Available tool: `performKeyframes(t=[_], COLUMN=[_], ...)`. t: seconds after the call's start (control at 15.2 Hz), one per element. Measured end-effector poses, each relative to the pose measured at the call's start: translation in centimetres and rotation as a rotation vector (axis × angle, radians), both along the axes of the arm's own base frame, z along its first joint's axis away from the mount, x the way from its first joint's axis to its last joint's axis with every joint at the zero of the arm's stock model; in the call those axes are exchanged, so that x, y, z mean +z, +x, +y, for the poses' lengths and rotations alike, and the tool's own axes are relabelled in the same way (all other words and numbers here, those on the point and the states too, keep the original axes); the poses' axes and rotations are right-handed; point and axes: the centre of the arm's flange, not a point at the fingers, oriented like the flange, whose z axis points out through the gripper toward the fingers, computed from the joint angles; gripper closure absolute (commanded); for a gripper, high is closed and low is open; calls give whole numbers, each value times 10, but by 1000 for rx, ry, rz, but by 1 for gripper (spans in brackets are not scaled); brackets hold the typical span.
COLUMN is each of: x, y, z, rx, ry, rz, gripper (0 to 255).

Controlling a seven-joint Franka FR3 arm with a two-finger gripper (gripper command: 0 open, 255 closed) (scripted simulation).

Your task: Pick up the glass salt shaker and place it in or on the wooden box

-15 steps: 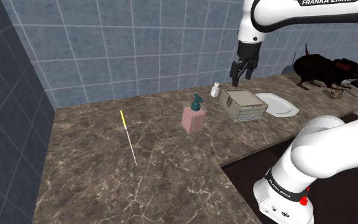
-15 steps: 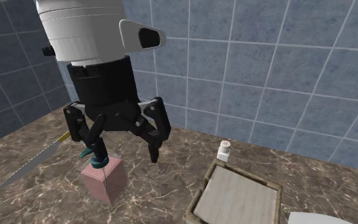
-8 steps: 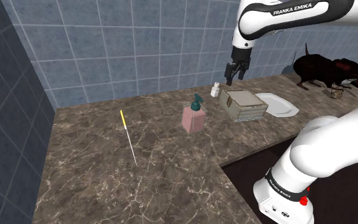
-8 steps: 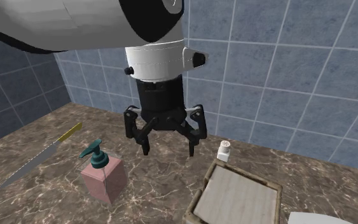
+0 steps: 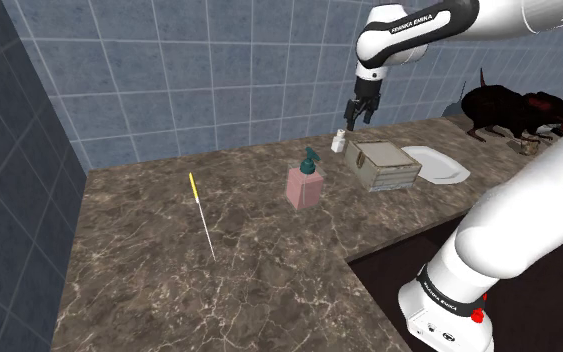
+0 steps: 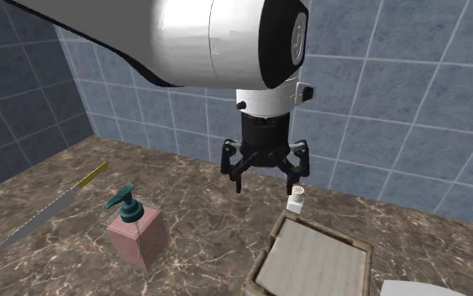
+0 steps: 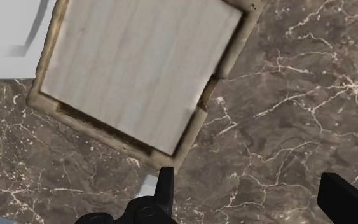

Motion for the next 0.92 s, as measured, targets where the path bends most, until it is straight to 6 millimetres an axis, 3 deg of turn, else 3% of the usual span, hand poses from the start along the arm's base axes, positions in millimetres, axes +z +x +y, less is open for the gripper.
performKeyframes(t=[0.73, 0.92], x=[-59, -73], y=[90, 94], z=[-101, -104], rx=[4, 6], ry=[42, 46], rz=[-37, -40], gripper=[0, 0])
